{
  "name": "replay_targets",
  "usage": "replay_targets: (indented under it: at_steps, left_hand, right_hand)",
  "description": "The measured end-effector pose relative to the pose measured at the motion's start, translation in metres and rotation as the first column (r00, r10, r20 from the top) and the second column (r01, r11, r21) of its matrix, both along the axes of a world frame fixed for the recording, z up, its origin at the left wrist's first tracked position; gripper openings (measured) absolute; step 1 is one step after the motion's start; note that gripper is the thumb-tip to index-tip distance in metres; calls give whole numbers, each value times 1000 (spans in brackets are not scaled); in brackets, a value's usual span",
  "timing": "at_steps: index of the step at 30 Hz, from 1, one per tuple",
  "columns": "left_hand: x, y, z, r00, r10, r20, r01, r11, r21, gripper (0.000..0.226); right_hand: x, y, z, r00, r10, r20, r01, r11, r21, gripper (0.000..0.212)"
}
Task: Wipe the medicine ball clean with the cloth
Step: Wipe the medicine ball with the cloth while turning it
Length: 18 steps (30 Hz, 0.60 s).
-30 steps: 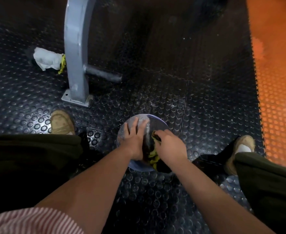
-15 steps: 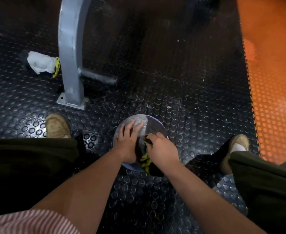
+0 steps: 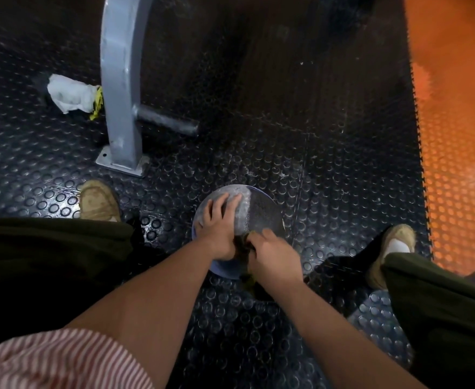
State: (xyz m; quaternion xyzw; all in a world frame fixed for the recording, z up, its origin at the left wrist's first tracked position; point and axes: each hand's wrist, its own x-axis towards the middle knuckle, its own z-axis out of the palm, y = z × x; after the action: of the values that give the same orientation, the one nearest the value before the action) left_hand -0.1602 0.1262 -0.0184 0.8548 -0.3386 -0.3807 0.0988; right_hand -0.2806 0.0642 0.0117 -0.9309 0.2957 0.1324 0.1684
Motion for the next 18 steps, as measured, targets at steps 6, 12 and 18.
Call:
replay_targets:
  at_steps: [6, 12, 18]
  left_hand:
    - [2, 3, -1, 1000, -17, -12, 17, 1000, 22, 117]
    - [9, 2, -2, 999, -31, -23, 31, 999, 32, 123]
    - [8, 1, -2, 999, -23, -42, 23, 1000, -3, 127]
  right_hand:
    - [15, -17, 4, 994, -80, 69, 80, 997, 11, 28]
    - [25, -14, -1, 998, -50, 36, 51, 997, -53, 30]
    - [-16, 17, -12, 997, 69, 28, -68, 997, -32, 29]
